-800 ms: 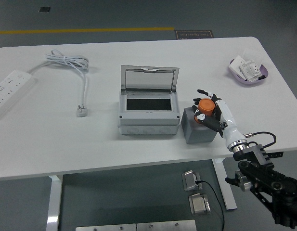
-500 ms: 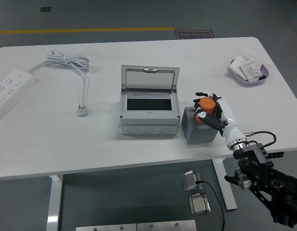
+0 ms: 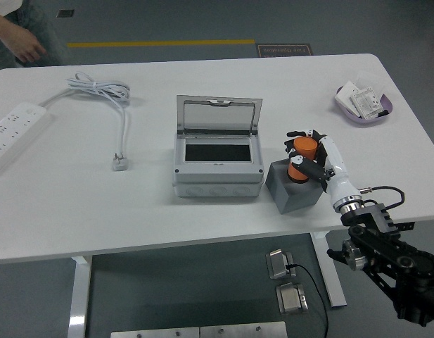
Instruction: Fetch the battery,place it into the box,close the lid of the box
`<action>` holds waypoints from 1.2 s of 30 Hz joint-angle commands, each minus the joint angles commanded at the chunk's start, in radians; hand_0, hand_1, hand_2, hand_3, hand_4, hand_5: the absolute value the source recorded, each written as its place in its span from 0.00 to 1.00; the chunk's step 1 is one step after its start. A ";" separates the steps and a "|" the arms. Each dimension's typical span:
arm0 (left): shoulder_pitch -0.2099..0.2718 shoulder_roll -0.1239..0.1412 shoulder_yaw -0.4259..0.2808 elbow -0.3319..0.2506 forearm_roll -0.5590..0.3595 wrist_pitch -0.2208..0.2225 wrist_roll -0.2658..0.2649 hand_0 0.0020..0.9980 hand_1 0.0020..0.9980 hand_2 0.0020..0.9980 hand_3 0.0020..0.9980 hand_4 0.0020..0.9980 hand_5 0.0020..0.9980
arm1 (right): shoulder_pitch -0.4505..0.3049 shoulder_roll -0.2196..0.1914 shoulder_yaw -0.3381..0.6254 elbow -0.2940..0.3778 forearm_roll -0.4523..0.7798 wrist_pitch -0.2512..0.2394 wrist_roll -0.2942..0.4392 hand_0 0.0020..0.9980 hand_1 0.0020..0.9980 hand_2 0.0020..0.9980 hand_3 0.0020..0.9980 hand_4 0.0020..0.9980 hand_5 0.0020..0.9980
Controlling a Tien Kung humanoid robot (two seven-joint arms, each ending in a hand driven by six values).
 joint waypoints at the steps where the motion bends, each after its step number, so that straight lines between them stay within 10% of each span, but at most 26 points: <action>1: 0.000 0.000 0.001 0.000 0.000 0.000 0.000 0.67 0.72 0.68 0.63 0.63 0.19 | 0.003 -0.001 -0.001 0.000 0.000 -0.002 0.001 0.48 0.49 0.45 0.44 0.27 0.00; 18: 0.003 0.002 -0.011 0.000 0.015 0.000 0.003 0.67 0.72 0.68 0.63 0.64 0.19 | 0.176 0.003 -0.127 0.105 -0.333 -0.101 -0.183 0.40 0.43 0.45 0.40 0.14 0.00; 36: 0.001 0.016 -0.065 -0.001 0.075 0.008 0.022 0.67 0.72 0.68 0.63 0.64 0.20 | 0.430 0.096 -0.352 -0.023 -0.626 -0.008 -0.471 0.22 0.29 0.42 0.38 0.13 0.00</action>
